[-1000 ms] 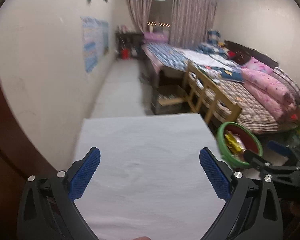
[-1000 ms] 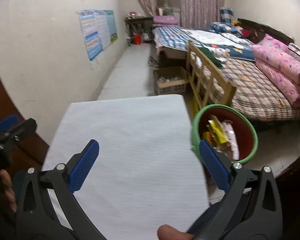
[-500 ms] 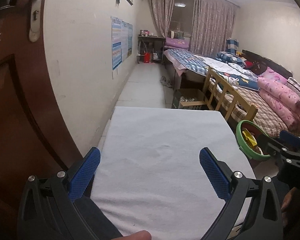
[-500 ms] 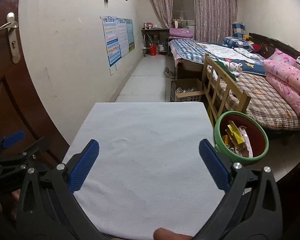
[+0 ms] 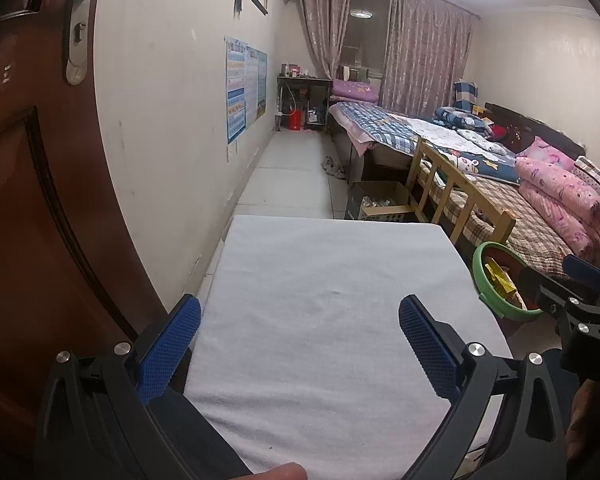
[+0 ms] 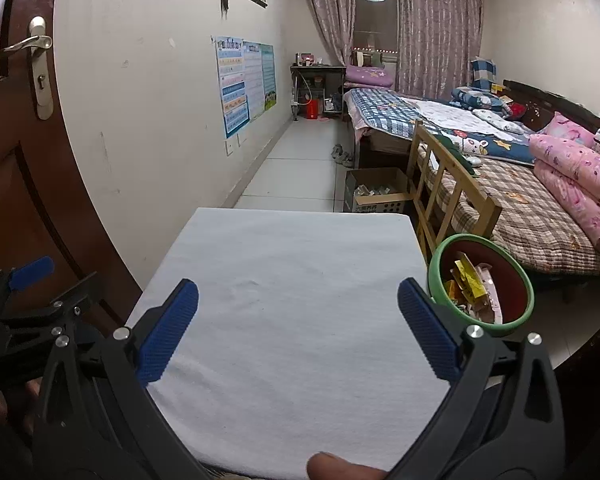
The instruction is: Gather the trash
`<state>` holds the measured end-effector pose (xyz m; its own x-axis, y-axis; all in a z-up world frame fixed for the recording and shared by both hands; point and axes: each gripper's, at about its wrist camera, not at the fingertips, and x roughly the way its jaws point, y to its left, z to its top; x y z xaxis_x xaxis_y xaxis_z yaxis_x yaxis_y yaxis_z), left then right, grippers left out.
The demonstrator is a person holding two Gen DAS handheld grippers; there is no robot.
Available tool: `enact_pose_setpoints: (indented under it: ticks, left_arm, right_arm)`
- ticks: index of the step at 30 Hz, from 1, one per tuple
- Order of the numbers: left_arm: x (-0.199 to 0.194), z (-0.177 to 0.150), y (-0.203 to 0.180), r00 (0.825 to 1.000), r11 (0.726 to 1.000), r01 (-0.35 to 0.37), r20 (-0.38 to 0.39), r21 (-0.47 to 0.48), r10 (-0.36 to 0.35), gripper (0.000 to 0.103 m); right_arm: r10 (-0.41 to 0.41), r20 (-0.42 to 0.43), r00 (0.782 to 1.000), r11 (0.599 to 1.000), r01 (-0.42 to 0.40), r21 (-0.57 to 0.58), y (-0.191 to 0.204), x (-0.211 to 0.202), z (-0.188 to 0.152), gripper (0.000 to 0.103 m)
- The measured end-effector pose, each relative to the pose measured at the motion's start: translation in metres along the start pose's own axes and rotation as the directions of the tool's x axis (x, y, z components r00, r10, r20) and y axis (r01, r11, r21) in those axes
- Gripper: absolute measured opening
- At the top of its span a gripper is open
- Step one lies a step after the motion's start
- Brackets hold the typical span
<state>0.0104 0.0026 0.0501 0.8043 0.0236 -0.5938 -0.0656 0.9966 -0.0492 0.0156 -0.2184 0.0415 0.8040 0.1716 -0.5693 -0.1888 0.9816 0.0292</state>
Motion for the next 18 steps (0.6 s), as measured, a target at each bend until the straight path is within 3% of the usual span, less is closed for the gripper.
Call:
enact_pose_setpoints:
  ticks: [18]
  left_arm:
    - [0.0006, -0.0024, -0.0038, 1.0, 1.0, 0.0, 0.002, 0.017, 0.0, 0.095]
  right_arm:
    - [-0.025, -0.003, 1.0, 1.0, 0.025, 0.008, -0.0019, -0.0001, -0.0033, 0.098]
